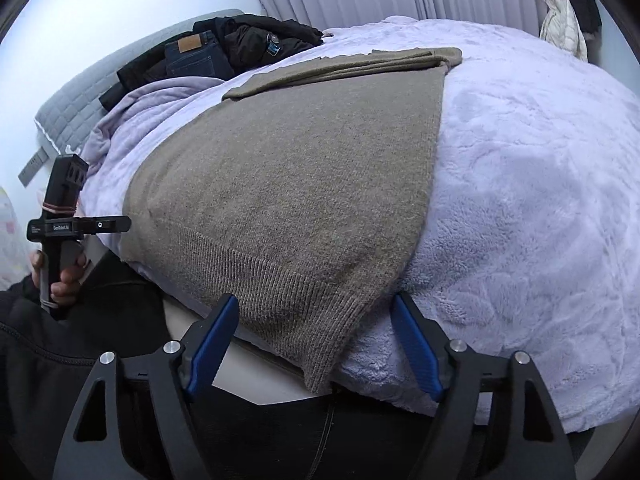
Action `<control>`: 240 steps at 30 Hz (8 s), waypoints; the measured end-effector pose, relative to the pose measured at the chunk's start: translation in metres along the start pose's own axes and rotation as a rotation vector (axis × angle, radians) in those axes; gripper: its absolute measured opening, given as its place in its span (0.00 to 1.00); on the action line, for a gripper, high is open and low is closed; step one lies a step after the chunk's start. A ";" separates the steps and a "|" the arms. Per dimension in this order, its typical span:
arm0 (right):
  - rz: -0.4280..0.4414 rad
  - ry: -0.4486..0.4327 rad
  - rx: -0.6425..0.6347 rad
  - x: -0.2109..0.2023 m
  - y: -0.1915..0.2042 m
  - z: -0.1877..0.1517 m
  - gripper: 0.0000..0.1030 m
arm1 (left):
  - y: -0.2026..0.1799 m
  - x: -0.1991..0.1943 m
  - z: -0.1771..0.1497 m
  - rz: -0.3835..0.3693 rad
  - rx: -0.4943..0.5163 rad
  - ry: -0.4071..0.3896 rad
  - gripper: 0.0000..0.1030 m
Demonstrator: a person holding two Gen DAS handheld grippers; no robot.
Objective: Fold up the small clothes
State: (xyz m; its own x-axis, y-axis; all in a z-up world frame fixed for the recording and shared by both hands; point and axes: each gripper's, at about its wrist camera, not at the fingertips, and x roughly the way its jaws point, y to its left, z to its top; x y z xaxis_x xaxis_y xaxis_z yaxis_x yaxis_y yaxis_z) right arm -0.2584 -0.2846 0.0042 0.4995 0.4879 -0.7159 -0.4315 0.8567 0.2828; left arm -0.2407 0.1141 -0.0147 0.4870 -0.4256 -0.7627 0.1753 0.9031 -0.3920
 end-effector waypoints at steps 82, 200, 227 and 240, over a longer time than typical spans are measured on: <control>-0.166 -0.230 0.411 0.092 -0.151 0.328 0.78 | 0.100 0.061 0.317 -0.248 -0.423 -0.128 0.99; -0.486 0.050 -0.001 0.199 0.046 0.270 0.91 | -0.002 0.115 0.248 0.368 -0.106 -0.139 0.99; -0.605 -0.044 0.250 0.134 -0.079 0.211 0.96 | 0.007 0.125 0.299 0.341 -0.045 -0.091 0.99; -0.450 -0.136 0.221 0.095 -0.071 0.279 0.96 | 0.031 0.148 0.379 0.422 -0.158 -0.048 0.99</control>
State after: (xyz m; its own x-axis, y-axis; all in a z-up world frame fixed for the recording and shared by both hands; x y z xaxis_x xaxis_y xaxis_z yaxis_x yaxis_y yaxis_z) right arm 0.0299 -0.2524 0.0940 0.6986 0.0678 -0.7122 0.0101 0.9945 0.1046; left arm 0.1611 0.1006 0.0560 0.5273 -0.0157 -0.8495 -0.1778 0.9756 -0.1284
